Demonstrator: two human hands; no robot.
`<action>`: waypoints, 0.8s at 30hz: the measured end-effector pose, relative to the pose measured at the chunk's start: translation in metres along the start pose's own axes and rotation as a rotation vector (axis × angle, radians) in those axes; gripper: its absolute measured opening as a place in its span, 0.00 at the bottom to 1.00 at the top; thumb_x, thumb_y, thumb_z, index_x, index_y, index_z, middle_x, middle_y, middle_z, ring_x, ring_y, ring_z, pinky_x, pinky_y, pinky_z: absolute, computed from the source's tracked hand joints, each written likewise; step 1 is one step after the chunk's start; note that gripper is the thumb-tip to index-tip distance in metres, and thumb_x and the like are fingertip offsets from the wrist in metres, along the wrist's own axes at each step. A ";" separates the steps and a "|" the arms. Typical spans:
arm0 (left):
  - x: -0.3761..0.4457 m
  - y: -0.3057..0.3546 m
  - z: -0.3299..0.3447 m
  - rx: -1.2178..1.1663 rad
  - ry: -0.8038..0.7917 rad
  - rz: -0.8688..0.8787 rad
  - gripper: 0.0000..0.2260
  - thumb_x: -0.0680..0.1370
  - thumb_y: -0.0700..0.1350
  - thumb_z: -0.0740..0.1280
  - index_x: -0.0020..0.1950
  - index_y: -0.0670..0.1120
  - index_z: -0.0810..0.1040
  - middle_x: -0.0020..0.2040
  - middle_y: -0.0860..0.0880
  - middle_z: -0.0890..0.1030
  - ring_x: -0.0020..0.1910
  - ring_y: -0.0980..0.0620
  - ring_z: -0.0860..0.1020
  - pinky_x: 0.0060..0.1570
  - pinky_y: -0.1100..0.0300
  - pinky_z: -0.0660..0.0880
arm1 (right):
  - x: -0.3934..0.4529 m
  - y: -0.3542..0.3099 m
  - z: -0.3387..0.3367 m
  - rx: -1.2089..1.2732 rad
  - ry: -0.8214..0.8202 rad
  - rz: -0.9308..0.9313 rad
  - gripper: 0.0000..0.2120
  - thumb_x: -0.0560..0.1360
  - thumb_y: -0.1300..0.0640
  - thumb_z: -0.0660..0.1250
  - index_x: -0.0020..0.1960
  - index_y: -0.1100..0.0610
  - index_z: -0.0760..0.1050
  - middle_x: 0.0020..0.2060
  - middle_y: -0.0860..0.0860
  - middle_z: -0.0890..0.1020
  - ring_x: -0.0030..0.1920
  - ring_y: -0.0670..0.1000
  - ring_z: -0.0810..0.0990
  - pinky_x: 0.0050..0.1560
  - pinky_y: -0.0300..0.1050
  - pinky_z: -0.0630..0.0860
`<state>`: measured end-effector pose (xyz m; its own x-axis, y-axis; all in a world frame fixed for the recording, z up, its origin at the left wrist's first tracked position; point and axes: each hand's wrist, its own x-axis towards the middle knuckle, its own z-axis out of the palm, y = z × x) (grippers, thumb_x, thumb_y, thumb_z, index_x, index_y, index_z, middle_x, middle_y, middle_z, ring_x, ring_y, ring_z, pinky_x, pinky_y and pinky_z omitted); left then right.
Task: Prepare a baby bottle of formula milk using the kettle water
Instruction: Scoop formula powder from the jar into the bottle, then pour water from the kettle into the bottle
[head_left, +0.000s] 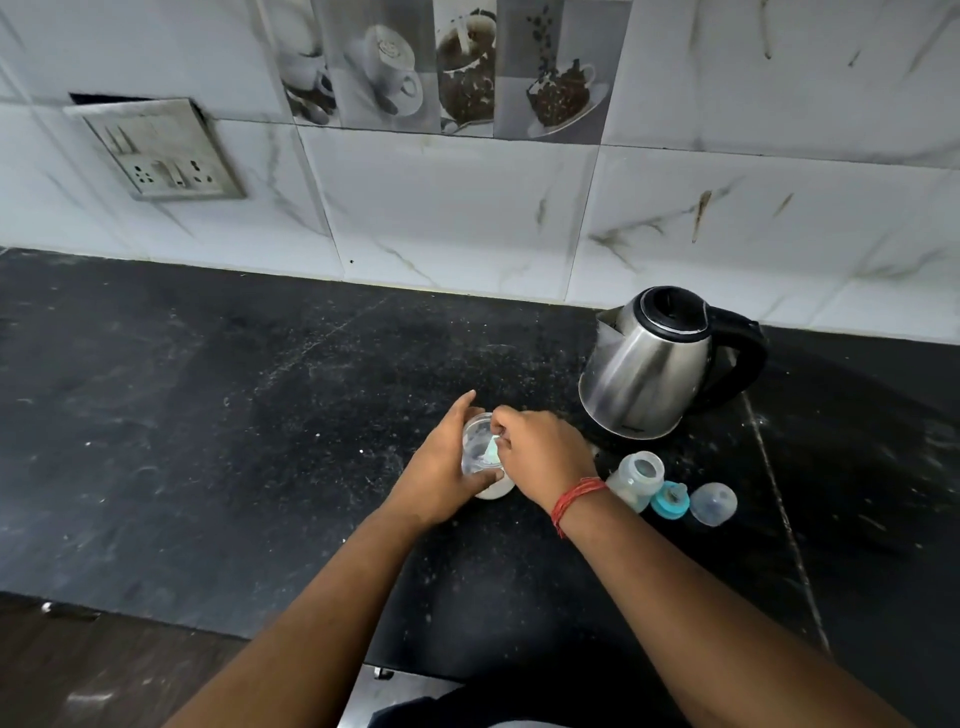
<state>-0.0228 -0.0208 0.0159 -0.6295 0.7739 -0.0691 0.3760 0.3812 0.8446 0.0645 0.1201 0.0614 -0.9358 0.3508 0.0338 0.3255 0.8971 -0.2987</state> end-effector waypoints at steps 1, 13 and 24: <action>0.000 -0.001 0.000 0.001 -0.001 0.003 0.48 0.74 0.48 0.79 0.84 0.53 0.48 0.71 0.63 0.70 0.69 0.62 0.72 0.71 0.61 0.71 | 0.000 0.000 0.000 -0.001 -0.005 0.000 0.08 0.79 0.57 0.65 0.57 0.50 0.76 0.48 0.49 0.83 0.47 0.55 0.82 0.39 0.47 0.72; 0.000 0.016 -0.002 0.051 0.147 0.143 0.39 0.77 0.54 0.74 0.82 0.53 0.57 0.79 0.56 0.64 0.77 0.60 0.64 0.74 0.60 0.64 | -0.024 0.032 -0.015 0.316 0.343 0.086 0.08 0.76 0.60 0.68 0.54 0.50 0.79 0.50 0.44 0.82 0.46 0.47 0.80 0.43 0.48 0.78; 0.023 0.082 0.050 0.107 0.089 0.350 0.31 0.77 0.52 0.72 0.78 0.49 0.65 0.75 0.56 0.68 0.75 0.58 0.66 0.75 0.62 0.64 | -0.055 0.111 -0.059 0.602 0.663 0.293 0.06 0.75 0.58 0.65 0.49 0.48 0.77 0.43 0.43 0.80 0.39 0.51 0.82 0.40 0.57 0.82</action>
<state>0.0271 0.0533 0.0568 -0.5050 0.8216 0.2646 0.6450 0.1554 0.7483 0.1598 0.2165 0.0832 -0.4996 0.7880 0.3598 0.2379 0.5242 -0.8177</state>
